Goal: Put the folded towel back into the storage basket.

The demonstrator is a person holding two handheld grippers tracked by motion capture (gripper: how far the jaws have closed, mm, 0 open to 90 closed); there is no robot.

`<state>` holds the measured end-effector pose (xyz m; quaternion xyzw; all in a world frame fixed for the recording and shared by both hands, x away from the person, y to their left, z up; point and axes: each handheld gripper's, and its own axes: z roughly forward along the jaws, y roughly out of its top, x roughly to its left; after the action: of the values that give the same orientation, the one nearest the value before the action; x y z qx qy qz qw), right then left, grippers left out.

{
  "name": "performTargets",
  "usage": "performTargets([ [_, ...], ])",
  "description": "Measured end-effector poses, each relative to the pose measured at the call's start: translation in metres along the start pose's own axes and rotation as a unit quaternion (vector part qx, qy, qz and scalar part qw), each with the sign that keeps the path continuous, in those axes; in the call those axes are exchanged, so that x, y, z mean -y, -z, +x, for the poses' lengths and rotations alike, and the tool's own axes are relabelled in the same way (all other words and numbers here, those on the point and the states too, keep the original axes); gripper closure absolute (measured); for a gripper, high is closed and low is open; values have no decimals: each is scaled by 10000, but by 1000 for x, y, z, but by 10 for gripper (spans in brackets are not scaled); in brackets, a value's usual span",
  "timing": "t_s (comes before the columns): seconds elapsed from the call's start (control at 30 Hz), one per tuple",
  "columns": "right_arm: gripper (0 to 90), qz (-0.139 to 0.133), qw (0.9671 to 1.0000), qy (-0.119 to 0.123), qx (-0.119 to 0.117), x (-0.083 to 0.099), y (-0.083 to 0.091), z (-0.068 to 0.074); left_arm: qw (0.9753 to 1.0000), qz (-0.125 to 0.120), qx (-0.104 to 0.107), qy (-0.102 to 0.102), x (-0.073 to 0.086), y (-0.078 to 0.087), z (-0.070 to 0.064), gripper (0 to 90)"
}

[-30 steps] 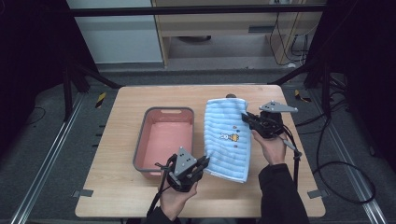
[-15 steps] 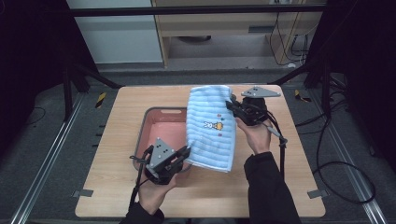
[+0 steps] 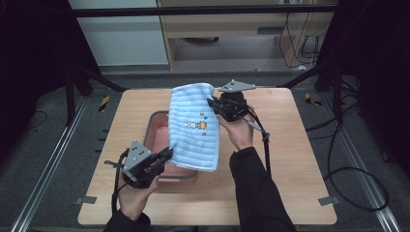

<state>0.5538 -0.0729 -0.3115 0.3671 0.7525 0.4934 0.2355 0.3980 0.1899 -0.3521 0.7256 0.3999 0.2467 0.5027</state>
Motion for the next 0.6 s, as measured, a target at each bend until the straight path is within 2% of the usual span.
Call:
performTargets([
  [0.3,826,112,9998,121,-95,-7,-29,18,9997,6,-182,181,9,8,24,858],
  [0.4,826,139,9997,165,-111,-7,-38,22,9996,51,-231,184,12,7,29,858],
  [0.5,826,123,9998,112,-146,-7,-46,23,9993,66,-346,111,14,6,33,857],
  [0.6,826,120,9997,92,-172,-4,-56,25,9990,109,-402,139,16,6,38,858],
])
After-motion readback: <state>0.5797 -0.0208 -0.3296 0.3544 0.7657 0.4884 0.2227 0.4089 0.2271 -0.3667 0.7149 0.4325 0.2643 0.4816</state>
